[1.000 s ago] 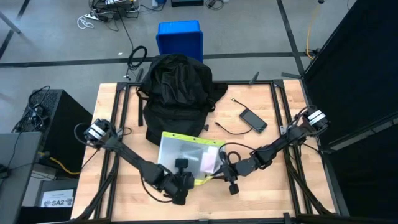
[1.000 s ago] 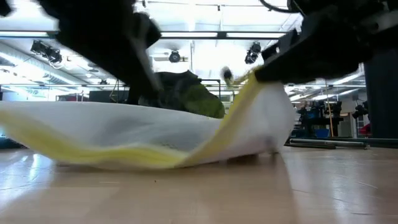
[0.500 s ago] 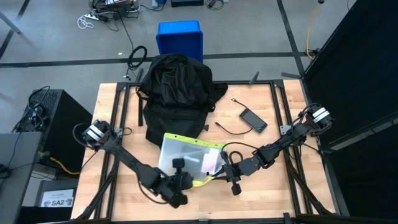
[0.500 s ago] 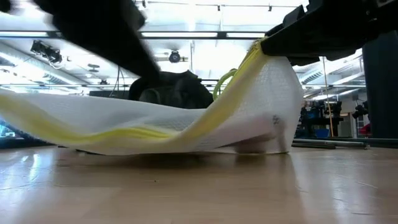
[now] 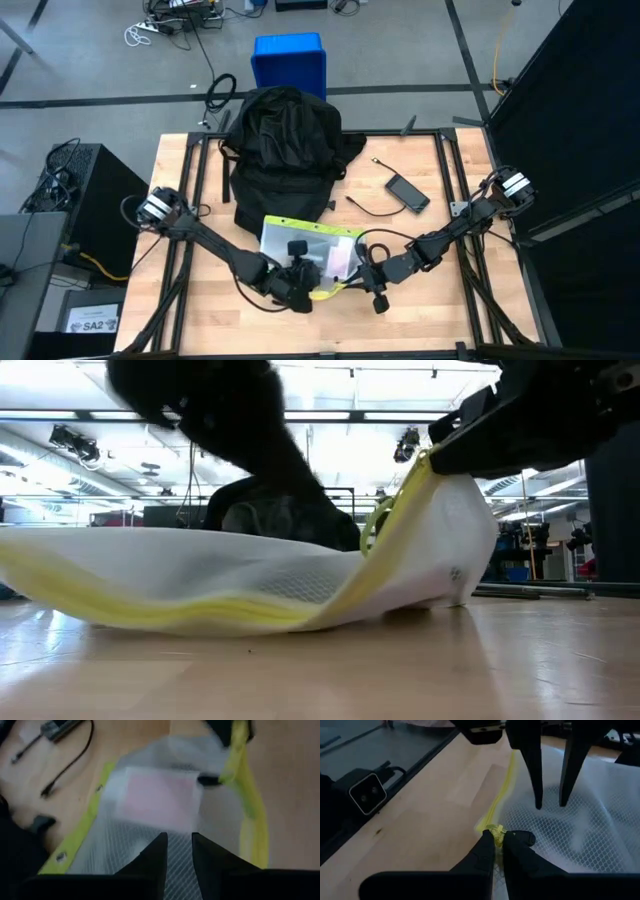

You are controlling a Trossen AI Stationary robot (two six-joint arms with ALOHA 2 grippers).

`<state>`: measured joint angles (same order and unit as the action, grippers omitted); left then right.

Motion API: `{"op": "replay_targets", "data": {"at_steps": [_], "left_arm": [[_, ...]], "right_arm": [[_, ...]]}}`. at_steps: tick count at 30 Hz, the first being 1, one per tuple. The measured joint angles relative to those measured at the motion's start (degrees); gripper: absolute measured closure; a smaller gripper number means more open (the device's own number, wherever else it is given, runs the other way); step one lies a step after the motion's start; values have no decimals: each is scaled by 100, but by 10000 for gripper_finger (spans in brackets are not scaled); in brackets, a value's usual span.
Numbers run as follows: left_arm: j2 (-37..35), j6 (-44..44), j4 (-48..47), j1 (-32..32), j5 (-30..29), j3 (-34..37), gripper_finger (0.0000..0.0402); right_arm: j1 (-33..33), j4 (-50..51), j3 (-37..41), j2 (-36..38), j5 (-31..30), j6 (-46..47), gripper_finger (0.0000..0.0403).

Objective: Unpack backpack
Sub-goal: Open the yellow zipper pouch

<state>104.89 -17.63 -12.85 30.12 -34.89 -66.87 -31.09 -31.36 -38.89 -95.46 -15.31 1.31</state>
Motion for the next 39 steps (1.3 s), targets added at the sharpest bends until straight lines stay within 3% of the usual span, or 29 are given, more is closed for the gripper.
{"op": "replay_targets", "data": {"at_steps": [4,7,10,13,19,30,39], "left_arm": [[-578,-570,1143,28,-187,1066,335],[-1198,-710,3075,96,-220,2118,335],[-1504,-837,5392,89,282,3028,335],[-1427,-1314,6518,-2,611,3473,334],[-823,-1697,6612,-16,746,3217,307],[441,-2046,6602,-306,1762,2117,179],[618,-2914,6426,-631,2010,2039,104]], "right_arm": [[0,120,0,0,4,55,403],[0,125,0,0,2,60,403],[42,123,0,-1,4,26,403],[90,145,0,-2,4,53,403],[90,156,0,-2,2,56,403],[90,145,0,-4,-1,150,403],[87,156,0,-7,-4,150,403]]}}
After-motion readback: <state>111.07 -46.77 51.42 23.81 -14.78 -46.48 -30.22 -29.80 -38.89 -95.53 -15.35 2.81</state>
